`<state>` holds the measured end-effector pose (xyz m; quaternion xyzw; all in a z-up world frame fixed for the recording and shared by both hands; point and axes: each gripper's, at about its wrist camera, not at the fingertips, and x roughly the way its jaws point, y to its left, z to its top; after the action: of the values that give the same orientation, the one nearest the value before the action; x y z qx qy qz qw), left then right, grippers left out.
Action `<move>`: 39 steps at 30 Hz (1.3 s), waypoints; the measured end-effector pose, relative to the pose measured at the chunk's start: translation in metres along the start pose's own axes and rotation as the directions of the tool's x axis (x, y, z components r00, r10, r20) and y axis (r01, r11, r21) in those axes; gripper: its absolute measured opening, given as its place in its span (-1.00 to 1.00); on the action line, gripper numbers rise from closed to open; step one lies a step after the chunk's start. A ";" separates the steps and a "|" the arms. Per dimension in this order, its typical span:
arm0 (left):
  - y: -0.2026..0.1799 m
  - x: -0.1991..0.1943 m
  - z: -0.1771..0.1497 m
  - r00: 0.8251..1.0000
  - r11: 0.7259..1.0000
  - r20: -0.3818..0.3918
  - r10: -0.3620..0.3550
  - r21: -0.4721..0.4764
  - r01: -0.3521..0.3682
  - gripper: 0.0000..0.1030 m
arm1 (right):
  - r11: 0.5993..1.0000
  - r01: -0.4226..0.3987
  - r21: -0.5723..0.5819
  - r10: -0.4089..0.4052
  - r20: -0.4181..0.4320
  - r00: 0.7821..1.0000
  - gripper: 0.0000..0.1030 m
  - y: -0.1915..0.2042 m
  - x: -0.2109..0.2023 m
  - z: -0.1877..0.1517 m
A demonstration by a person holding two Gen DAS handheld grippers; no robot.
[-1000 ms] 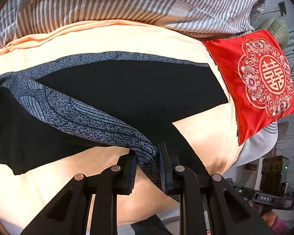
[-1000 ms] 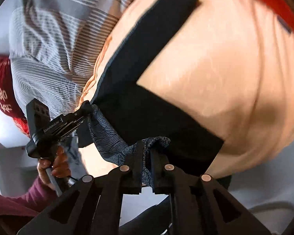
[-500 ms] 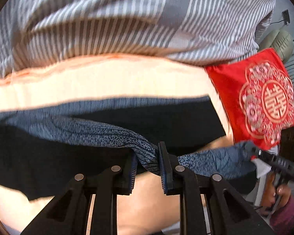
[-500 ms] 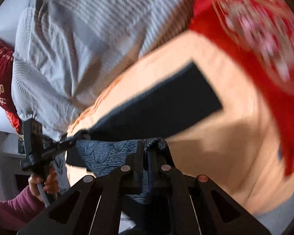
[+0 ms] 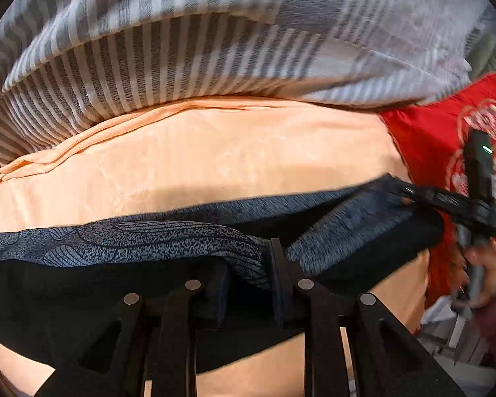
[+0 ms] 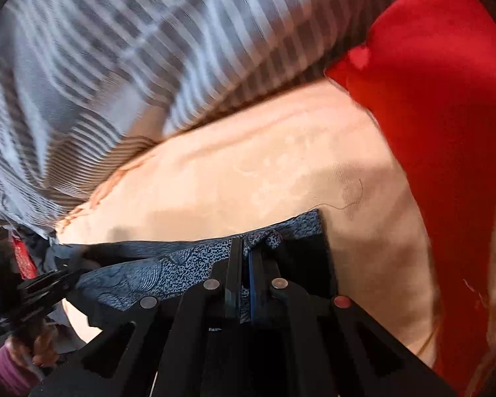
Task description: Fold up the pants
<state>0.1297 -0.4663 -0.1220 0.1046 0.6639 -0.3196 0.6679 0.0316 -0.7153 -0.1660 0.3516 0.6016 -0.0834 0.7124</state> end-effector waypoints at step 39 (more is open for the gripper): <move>0.068 0.001 -0.074 0.939 0.937 -0.034 0.341 -0.065 -0.342 0.56 | 0.972 0.226 0.057 -0.231 0.111 0.967 -0.19 -0.020 -0.065 -0.088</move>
<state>0.1078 -0.3720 -0.1496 0.1984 0.6540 -0.1742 0.7090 -0.0667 -0.6969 -0.1174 0.2898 0.5935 -0.1985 0.7241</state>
